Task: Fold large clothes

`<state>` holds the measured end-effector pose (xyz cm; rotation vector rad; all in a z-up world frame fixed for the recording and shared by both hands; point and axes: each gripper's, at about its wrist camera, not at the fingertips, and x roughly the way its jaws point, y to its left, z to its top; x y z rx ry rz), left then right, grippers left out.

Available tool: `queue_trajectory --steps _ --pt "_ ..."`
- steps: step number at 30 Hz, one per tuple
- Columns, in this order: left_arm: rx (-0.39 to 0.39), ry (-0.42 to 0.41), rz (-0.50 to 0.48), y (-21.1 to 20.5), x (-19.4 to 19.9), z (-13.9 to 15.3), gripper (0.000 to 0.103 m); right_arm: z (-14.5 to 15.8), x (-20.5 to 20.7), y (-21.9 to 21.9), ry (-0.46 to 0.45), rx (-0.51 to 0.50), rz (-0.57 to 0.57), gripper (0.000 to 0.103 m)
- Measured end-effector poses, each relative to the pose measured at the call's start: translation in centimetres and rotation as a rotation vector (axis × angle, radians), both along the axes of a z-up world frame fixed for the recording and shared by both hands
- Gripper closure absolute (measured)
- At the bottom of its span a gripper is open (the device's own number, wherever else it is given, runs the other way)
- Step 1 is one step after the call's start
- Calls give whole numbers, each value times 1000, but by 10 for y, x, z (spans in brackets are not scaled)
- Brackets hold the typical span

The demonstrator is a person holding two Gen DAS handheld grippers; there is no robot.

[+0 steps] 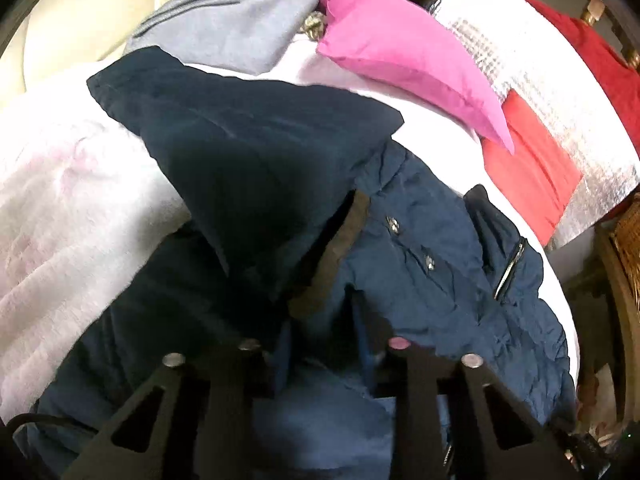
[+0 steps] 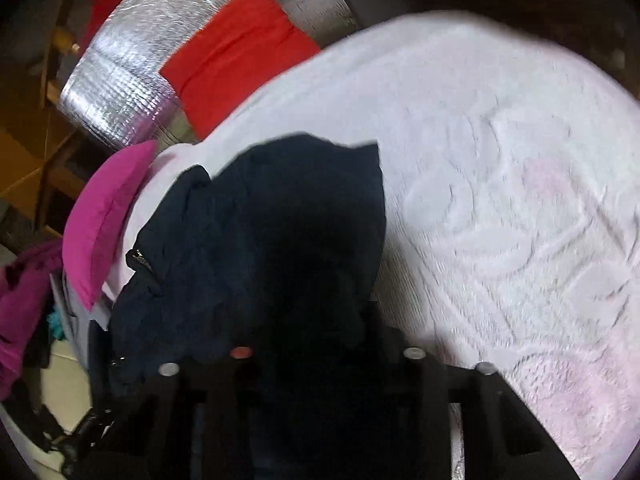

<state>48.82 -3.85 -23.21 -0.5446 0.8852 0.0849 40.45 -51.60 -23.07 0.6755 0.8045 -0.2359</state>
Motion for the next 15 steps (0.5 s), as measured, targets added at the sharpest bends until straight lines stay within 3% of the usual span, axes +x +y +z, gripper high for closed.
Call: queue_trajectory --steps 3,6,9,11,15 --pt "24 11 -2 -3 4 -2 78 10 3 10 -21 -82 15 75" --pt "48 41 -17 -6 7 -6 76 -12 11 7 85 -66 16 73" --pt "51 51 -40 -6 7 -4 72 -9 2 3 81 -13 -10 63" --pt "29 54 -37 -2 6 -4 72 -2 -3 4 79 -23 -19 43" --pt "-35 70 -47 8 -3 1 72 29 -30 15 44 -158 -64 40"
